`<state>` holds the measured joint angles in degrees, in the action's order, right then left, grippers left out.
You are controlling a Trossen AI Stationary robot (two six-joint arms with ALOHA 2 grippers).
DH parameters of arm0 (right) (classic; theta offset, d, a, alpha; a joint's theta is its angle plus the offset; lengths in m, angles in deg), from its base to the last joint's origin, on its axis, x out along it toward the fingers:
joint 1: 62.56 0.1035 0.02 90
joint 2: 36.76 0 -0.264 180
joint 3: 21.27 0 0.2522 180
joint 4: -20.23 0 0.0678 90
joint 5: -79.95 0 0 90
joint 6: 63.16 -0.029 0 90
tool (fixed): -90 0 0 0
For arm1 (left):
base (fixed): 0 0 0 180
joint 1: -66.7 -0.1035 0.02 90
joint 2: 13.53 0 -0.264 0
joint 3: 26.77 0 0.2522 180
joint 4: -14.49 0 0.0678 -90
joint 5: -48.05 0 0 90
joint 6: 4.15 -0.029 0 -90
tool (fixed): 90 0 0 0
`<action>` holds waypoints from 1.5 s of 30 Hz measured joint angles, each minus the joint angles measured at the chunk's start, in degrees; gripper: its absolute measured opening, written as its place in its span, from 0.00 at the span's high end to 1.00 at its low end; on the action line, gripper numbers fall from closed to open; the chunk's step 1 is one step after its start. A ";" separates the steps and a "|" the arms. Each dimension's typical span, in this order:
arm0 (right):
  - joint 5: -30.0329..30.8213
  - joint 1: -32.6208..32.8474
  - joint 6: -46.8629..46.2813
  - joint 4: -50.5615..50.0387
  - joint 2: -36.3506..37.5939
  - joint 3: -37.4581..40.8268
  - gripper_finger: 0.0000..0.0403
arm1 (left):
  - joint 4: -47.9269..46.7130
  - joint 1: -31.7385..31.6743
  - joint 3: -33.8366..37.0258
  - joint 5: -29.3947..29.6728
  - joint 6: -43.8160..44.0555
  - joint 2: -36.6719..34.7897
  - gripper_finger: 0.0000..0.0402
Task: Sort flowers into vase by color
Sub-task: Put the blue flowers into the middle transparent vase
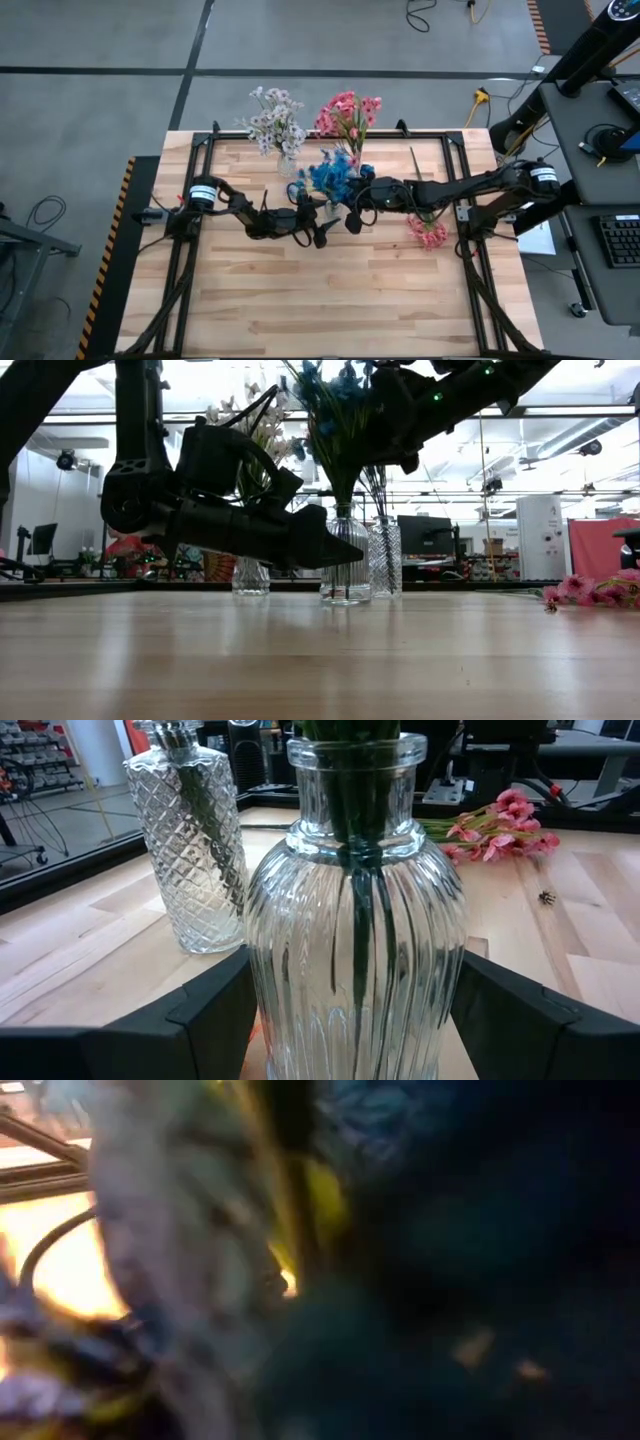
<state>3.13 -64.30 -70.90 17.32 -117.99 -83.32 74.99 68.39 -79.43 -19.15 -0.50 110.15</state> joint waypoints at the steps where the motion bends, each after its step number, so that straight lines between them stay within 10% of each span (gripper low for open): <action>1: -1.08 -0.13 0.15 -0.10 -0.11 -0.08 0.93 | 0.00 0.01 0.01 0.06 0.03 0.00 0.32; 45: -2.38 -1.31 -0.58 -1.28 0.37 -0.04 0.89 | -2.04 -0.67 -2.82 0.18 0.08 -0.20 0.32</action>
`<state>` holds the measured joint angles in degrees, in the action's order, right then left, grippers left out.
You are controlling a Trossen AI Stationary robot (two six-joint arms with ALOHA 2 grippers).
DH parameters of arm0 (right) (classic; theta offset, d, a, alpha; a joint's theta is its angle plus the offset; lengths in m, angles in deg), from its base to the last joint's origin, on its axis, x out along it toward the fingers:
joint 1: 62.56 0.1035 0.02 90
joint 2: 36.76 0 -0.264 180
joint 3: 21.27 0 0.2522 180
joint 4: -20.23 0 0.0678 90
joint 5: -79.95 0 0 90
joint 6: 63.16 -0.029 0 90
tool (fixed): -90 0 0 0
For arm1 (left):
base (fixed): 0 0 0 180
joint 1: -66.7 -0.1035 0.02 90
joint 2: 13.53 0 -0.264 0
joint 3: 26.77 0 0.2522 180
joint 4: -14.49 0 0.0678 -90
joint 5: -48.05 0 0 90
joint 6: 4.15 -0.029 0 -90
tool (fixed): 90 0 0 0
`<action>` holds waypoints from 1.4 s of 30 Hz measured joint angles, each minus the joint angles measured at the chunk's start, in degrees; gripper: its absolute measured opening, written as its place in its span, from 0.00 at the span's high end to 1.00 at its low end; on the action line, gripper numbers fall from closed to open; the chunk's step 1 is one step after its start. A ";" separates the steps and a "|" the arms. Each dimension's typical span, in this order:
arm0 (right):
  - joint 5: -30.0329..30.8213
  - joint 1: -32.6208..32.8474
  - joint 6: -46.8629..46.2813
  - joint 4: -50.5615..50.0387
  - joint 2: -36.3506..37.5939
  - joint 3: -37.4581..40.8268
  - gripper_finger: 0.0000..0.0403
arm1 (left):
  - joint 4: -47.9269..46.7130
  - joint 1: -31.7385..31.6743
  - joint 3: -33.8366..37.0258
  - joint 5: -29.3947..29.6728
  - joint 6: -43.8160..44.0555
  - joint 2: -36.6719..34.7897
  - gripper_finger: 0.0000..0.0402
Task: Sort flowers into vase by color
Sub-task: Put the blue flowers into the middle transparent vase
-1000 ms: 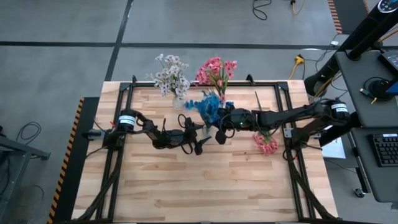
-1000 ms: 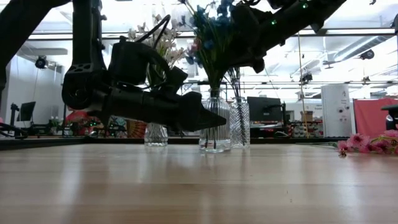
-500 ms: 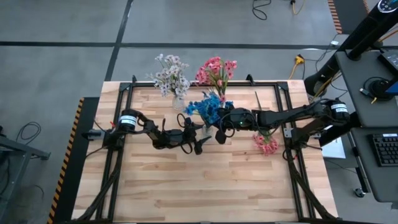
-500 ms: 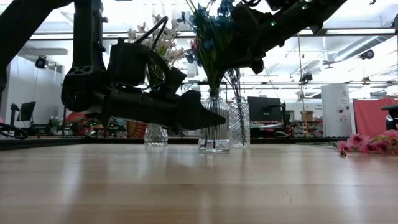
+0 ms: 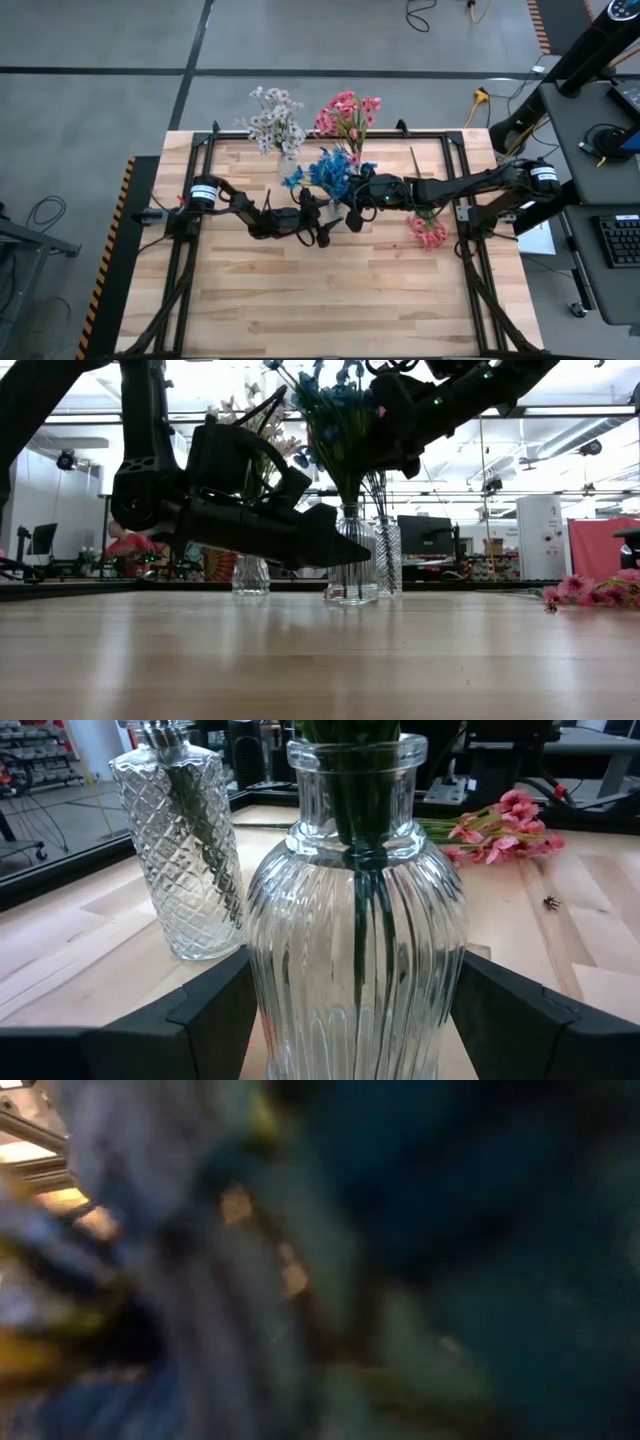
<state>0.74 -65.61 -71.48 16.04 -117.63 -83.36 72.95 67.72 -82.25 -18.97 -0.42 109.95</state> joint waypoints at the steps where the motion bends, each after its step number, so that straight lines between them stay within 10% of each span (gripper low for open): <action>1: -0.09 0.00 0.03 -0.08 0.33 0.00 0.87 | -0.10 0.00 0.00 0.02 -0.01 0.00 0.32; 17: -0.45 1.05 -1.87 -10.38 13.28 0.17 0.55 | -1.15 0.02 0.14 0.05 -0.07 0.00 0.32; 42: -0.29 1.68 -9.18 -30.71 21.41 2.04 0.52 | -2.21 0.10 0.44 0.00 -0.14 0.43 0.22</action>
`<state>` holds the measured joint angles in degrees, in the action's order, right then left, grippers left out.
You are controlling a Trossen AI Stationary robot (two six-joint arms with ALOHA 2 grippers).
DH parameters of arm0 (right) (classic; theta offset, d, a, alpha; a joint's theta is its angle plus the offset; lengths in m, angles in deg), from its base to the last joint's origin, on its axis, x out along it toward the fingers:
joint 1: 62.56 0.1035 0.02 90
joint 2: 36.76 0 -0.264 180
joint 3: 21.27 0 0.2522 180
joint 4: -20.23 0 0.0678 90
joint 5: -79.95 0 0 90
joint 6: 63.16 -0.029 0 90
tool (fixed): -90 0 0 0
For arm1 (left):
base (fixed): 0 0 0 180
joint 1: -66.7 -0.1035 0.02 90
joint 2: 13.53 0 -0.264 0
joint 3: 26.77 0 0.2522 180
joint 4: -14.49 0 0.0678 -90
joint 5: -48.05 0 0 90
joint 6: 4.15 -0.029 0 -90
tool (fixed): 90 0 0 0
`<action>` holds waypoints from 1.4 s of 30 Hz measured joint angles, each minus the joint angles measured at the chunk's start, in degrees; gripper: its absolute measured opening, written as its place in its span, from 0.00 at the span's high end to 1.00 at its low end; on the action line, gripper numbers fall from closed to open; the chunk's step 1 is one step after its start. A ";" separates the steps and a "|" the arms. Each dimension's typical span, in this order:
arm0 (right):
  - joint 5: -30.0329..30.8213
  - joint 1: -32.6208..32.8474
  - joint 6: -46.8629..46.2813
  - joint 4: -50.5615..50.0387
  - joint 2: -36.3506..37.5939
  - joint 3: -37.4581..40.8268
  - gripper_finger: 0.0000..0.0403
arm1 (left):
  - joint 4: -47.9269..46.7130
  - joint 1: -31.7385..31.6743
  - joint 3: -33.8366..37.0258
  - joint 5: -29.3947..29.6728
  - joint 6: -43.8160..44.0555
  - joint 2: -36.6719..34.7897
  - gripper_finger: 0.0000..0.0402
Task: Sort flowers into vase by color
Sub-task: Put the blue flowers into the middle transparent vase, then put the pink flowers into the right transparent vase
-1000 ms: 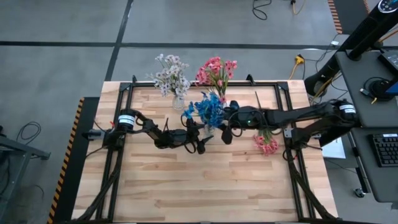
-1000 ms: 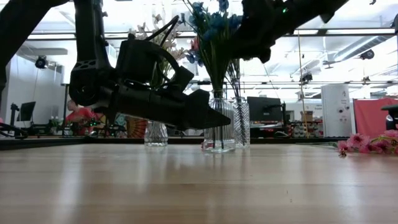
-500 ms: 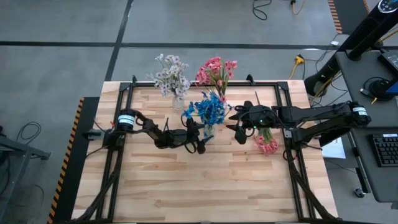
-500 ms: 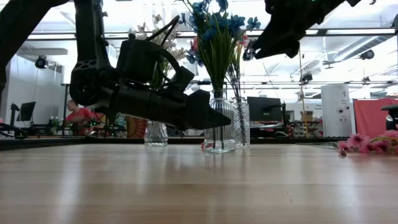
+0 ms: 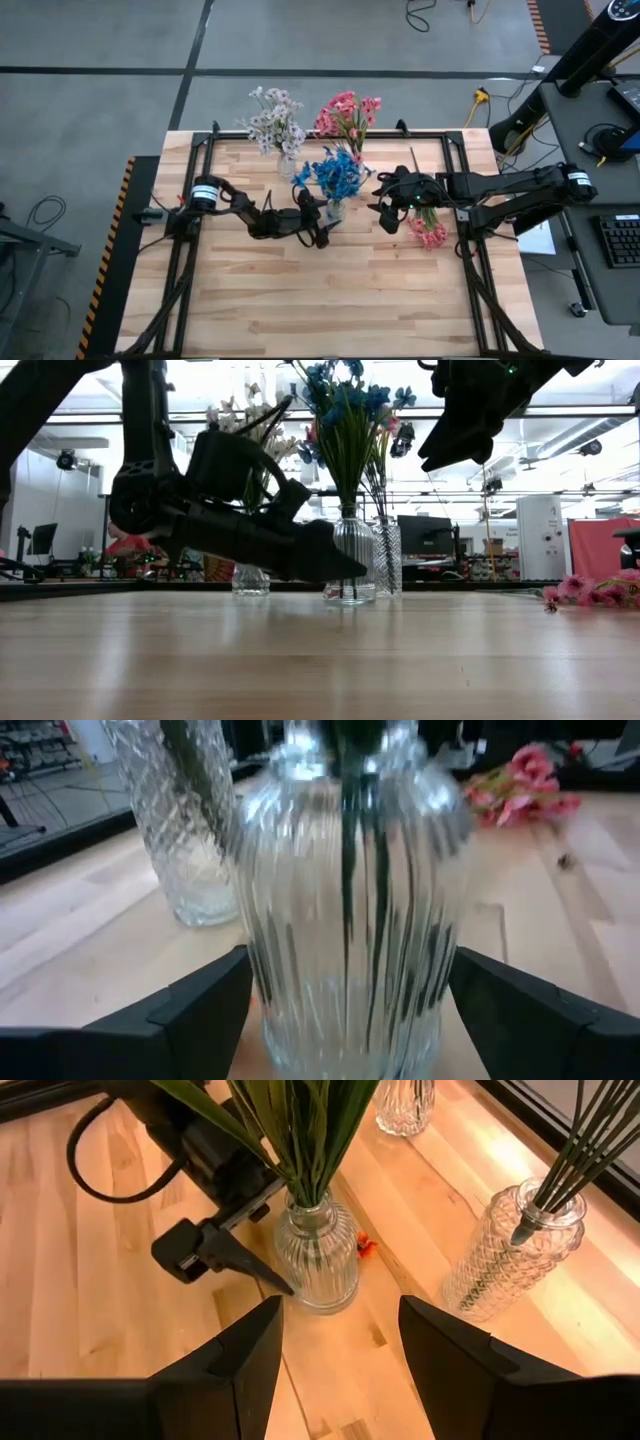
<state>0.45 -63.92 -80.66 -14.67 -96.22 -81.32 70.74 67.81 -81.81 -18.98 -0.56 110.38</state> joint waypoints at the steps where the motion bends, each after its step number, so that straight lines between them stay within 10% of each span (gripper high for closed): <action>1: 0.00 0.00 -0.05 -0.01 0.00 0.03 0.52 | 0.17 0.13 0.00 0.01 0.01 -0.14 0.22; 21: 0.00 0.00 -12.03 -13.66 2.13 -1.73 0.52 | -16.19 2.22 4.93 0.47 -0.03 -13.88 0.22; 30: 8.66 -0.16 -33.58 -40.55 2.38 -1.30 0.52 | -39.36 3.74 7.39 0.50 3.60 -27.05 0.22; 42: 11.59 -10.41 -33.93 -38.21 -1.46 1.36 0.39 | -66.22 8.90 7.37 0.51 6.14 -45.72 0.22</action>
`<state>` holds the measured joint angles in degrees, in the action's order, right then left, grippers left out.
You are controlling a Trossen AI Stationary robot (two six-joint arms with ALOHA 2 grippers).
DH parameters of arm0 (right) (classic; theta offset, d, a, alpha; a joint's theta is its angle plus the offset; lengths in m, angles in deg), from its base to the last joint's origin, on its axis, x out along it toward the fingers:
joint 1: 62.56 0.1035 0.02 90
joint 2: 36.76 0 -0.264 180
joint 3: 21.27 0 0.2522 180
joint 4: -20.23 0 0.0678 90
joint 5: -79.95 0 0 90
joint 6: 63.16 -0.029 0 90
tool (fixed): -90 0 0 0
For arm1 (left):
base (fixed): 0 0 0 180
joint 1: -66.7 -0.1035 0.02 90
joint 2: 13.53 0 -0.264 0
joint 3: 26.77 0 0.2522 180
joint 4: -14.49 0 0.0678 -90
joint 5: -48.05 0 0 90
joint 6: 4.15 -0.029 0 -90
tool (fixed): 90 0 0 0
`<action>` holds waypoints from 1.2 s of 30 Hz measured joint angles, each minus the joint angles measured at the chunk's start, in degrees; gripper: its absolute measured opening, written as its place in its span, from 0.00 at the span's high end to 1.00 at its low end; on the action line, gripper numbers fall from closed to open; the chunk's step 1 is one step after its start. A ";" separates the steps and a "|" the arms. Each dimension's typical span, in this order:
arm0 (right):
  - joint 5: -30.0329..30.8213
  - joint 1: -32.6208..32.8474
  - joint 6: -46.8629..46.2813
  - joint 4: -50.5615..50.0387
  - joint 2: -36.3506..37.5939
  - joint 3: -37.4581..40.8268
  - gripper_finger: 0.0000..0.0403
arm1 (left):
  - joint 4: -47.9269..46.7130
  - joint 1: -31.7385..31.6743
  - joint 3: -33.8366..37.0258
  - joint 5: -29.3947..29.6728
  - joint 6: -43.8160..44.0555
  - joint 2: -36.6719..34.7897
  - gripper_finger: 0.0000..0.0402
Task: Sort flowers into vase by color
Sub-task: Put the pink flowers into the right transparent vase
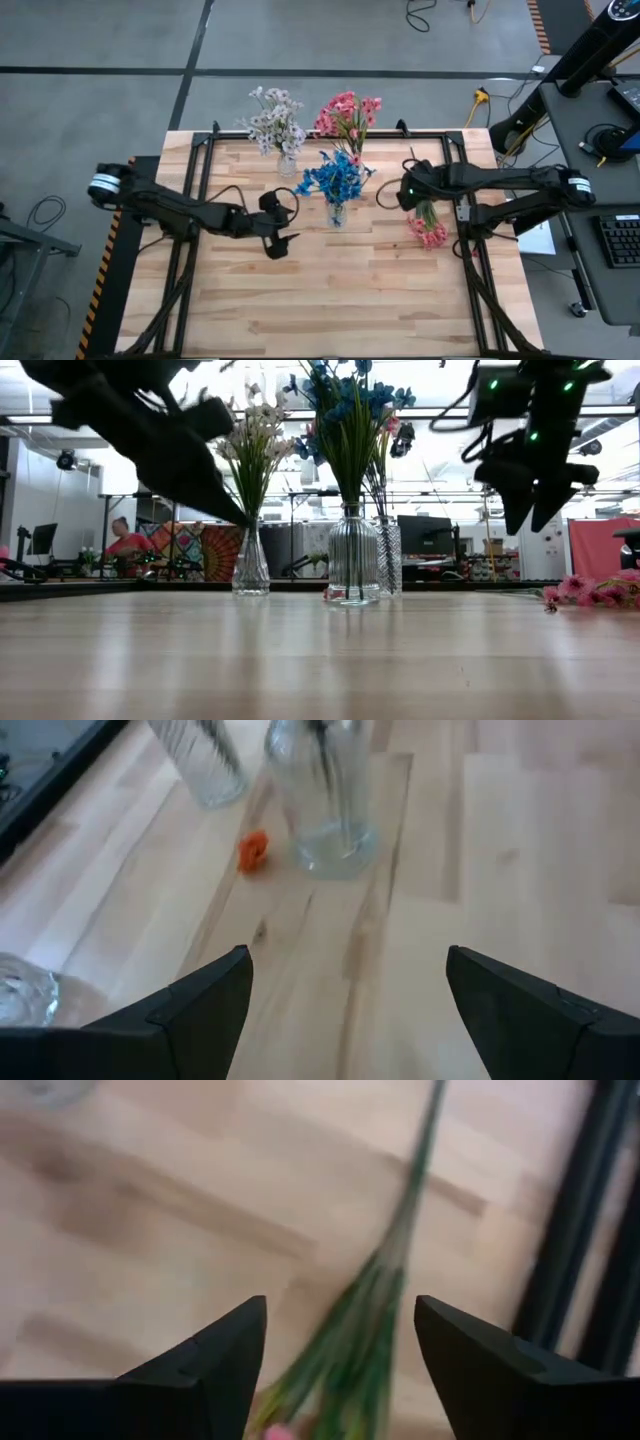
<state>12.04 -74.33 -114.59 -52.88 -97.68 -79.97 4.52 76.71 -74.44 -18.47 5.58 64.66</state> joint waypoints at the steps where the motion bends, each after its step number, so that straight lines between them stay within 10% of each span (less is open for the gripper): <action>1: 0.00 -1.75 1.10 0.03 -0.50 0.01 0.38 | -0.81 0.36 0.00 -0.01 -0.07 -1.37 0.22; 16: -10.88 -27.83 21.20 12.69 -14.05 0.35 0.37 | -10.92 1.58 0.00 1.51 3.71 -14.49 0.22; 36: -16.45 -32.85 25.96 13.64 -24.14 0.69 0.57 | -12.20 1.52 -0.02 1.57 4.94 -14.01 0.22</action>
<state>-4.41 -107.18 -88.63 -39.24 -121.81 -79.27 -7.67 78.23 -74.46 -16.89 10.53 50.65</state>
